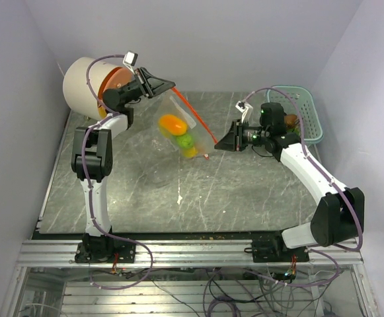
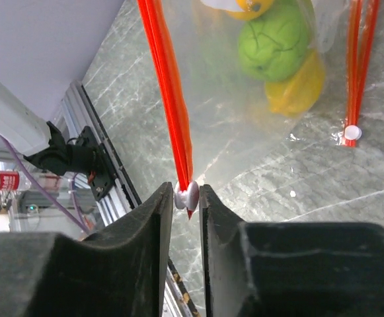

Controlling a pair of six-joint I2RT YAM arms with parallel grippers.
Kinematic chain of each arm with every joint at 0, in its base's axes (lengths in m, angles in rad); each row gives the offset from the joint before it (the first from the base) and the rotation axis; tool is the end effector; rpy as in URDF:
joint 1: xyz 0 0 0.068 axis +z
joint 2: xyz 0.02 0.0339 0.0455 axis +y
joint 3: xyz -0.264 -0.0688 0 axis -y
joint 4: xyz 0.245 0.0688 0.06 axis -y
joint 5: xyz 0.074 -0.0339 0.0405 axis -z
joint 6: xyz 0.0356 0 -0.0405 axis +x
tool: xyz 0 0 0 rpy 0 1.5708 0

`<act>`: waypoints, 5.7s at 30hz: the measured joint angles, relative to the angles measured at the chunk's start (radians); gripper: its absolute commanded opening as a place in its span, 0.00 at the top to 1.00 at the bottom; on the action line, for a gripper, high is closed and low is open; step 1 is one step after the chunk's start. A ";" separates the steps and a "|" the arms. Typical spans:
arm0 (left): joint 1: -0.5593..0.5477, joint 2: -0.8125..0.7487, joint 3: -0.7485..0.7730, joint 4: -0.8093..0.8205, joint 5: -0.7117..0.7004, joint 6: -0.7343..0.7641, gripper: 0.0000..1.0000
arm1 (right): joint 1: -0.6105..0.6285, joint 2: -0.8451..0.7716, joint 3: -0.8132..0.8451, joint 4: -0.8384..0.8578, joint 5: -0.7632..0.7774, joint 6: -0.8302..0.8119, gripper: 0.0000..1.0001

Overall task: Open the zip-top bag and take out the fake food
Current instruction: Unzip the zipper food storage bag at the center of the board, then open the zipper of the food storage bag at the center of the board.

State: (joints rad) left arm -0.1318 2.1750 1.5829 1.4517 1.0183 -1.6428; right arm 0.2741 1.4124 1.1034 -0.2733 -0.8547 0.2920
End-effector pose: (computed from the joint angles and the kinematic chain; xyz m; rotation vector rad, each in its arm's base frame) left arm 0.4592 -0.0914 0.3140 0.3163 1.3617 -1.8896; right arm 0.2924 0.1101 0.3033 -0.4997 2.1179 1.2422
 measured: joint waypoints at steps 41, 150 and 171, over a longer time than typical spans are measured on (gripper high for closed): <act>-0.145 -0.003 -0.055 0.000 0.023 0.023 0.93 | 0.008 0.158 0.248 0.011 0.220 0.048 0.53; -0.229 -0.252 0.365 -1.438 -0.618 0.800 0.08 | 0.062 0.292 0.456 -0.034 0.584 0.024 1.00; -0.475 -0.369 0.180 -1.949 -1.080 0.920 0.12 | 0.146 0.291 0.473 -0.069 0.679 0.018 1.00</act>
State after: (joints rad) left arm -0.6064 1.8057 1.7634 -0.4969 -0.0620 -0.7231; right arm 0.4202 1.7031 1.5764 -0.3420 -0.1753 0.3096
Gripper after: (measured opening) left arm 0.875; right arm 0.004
